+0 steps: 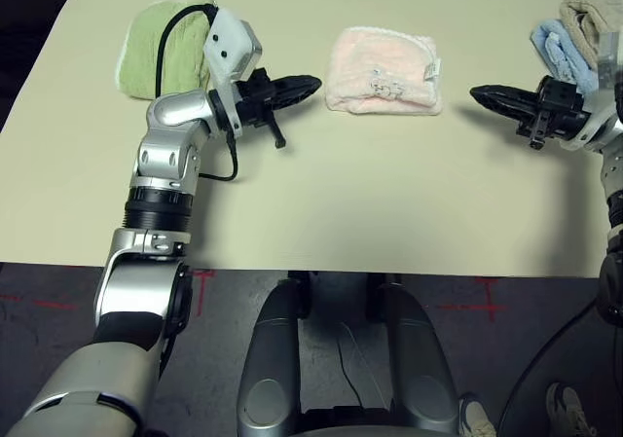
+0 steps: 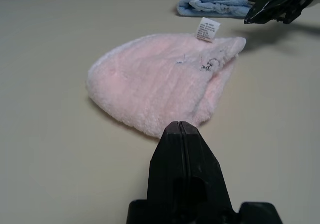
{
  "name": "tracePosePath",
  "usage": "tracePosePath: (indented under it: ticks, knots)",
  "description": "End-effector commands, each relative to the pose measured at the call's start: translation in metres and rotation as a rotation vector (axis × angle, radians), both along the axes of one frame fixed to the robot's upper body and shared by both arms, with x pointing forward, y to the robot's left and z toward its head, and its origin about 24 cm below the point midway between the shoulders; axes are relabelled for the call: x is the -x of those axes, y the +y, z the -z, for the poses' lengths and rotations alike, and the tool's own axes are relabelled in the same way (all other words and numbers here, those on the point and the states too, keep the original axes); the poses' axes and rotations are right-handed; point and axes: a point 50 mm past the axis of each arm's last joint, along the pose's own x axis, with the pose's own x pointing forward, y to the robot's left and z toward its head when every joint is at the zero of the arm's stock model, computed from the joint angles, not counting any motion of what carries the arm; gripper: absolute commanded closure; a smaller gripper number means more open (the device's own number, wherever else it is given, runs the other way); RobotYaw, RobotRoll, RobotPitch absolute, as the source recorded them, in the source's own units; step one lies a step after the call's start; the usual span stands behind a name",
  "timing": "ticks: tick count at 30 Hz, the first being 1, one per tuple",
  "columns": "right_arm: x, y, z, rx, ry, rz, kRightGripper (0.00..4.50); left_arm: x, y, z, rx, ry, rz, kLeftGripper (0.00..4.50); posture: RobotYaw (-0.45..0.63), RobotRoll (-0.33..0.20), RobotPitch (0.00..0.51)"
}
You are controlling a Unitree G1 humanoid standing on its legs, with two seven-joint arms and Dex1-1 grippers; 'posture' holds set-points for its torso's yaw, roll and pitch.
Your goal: Fold the towel and set it aside.
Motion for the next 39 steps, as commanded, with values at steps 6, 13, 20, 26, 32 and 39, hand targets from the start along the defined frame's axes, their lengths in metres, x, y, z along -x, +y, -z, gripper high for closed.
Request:
tracePosePath:
  ticks: [6,13,20,26,32,39]
  knots:
    - [0.007,-0.014,0.001,-0.021,0.039,0.020,2.29,0.003,0.000,0.004,-0.025,-0.013,0.019,2.35,0.00,0.000,0.394]
    - [0.014,-0.024,-0.004,0.002,0.034,0.035,0.02,0.002,-0.001,0.002,-0.036,-0.026,0.030,0.02,-0.01,0.000,0.393]
    - [0.014,-0.022,-0.005,0.002,0.029,0.042,0.02,-0.003,-0.005,0.000,-0.067,-0.028,0.051,0.02,-0.02,0.000,0.396]
    - [0.014,-0.019,-0.004,0.002,0.035,0.037,0.02,-0.014,-0.011,0.003,0.001,0.068,0.030,0.02,-0.02,0.000,0.397]
    - [0.013,-0.018,-0.005,0.003,0.035,0.037,0.02,-0.033,-0.014,-0.002,0.189,0.406,-0.024,0.02,-0.03,0.000,0.399]
    - [0.016,-0.020,-0.005,0.008,0.031,0.040,0.02,-0.044,-0.014,0.002,0.221,0.681,-0.097,0.02,-0.04,0.000,0.401]
